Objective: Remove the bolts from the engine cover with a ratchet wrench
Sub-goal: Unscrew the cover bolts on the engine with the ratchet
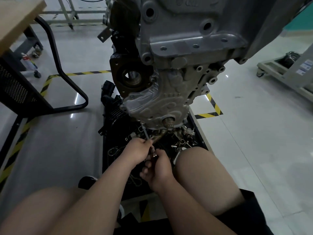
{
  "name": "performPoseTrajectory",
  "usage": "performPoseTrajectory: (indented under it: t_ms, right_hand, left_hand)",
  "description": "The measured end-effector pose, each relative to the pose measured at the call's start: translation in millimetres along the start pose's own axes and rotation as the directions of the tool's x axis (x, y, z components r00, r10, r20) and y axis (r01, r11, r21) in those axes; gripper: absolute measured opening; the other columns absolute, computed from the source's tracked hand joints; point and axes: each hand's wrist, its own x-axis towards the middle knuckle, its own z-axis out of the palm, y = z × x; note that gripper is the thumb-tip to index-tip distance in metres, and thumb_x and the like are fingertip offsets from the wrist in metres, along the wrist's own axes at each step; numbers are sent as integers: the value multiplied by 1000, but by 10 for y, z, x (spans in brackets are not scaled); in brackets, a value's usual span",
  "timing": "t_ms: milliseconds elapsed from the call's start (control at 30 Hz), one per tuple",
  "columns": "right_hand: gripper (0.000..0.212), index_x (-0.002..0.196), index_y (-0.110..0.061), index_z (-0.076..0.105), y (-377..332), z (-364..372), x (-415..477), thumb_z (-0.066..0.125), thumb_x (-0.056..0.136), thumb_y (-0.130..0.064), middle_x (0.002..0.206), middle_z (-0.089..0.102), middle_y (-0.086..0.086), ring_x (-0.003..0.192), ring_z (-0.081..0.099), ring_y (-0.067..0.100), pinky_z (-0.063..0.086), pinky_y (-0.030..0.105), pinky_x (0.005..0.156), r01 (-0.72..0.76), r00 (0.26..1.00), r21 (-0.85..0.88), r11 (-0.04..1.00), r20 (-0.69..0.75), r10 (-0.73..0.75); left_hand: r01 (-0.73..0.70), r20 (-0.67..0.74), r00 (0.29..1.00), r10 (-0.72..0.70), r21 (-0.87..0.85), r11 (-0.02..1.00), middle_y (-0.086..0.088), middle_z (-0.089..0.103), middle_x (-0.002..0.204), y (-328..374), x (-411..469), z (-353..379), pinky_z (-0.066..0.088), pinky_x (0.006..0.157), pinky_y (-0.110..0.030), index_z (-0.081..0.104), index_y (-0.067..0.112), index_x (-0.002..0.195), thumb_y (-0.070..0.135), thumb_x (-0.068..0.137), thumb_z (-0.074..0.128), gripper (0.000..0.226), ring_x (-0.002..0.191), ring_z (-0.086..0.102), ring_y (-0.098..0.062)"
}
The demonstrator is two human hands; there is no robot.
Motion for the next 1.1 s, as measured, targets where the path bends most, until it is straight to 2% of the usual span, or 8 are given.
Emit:
performPoseTrajectory:
  t_ms: [167,367,600,700,800,933,1000,1100]
  right_hand:
    - [41,60,-18,53,53,111,37,39,94,-36,48,40,-1,34,33,10,33,17,43,-81,995,217,973,-38,92]
    - [40,62,-17,56,64,244,-31,40,92,-38,42,44,-3,30,34,8,32,15,38,-143,988,335,931,-2,152]
    - [46,56,-17,53,75,242,-42,40,95,-39,43,33,-5,34,29,9,31,16,39,-130,991,352,927,16,133]
    - [43,69,-17,55,49,126,-27,38,101,-41,46,37,-3,38,33,10,35,20,43,-72,997,213,974,11,71]
    - [39,82,-11,59,43,-10,-21,41,103,-38,52,48,-1,39,44,13,39,24,47,80,996,-182,980,-15,-84]
    - [32,92,-7,63,61,-149,4,51,98,-36,85,70,10,75,68,26,55,37,68,320,916,-707,631,61,-397]
    - [33,100,-6,62,87,-199,23,53,96,-37,94,71,14,86,68,31,55,41,74,353,880,-811,467,118,-459]
    - [33,100,-6,62,66,-237,53,52,97,-38,92,71,12,84,68,28,54,38,72,373,858,-829,416,138,-495]
  left_hand:
    - [66,46,997,-65,-26,997,-1,59,47,-71,-19,58,37,41,-18,64,11,69,30,97,52,36,37,54,-21]
    - [95,27,995,-99,102,990,-6,60,48,25,-26,-3,40,42,-20,67,9,71,31,97,50,37,35,53,-21]
    - [69,-39,997,-61,278,958,-13,68,73,201,-80,0,54,69,-34,67,7,80,27,94,52,29,66,65,-29]
    - [80,-36,997,-75,199,977,-16,67,72,181,-93,38,52,67,-36,68,4,79,26,95,54,31,59,61,-29]
    - [46,-105,994,-24,210,977,-17,68,78,119,-63,46,47,66,-33,65,5,69,27,91,60,32,74,64,-34]
    - [57,-169,985,-24,193,979,-1,59,54,23,-56,45,38,53,-25,62,12,56,27,87,65,35,56,56,-18]
    - [48,-193,981,-11,190,981,5,57,47,-24,-47,47,34,49,-23,60,17,50,29,86,66,39,50,54,-12]
    - [3,-198,980,31,167,986,7,57,42,-66,-34,71,33,48,-22,62,18,49,31,86,66,40,45,53,-6]
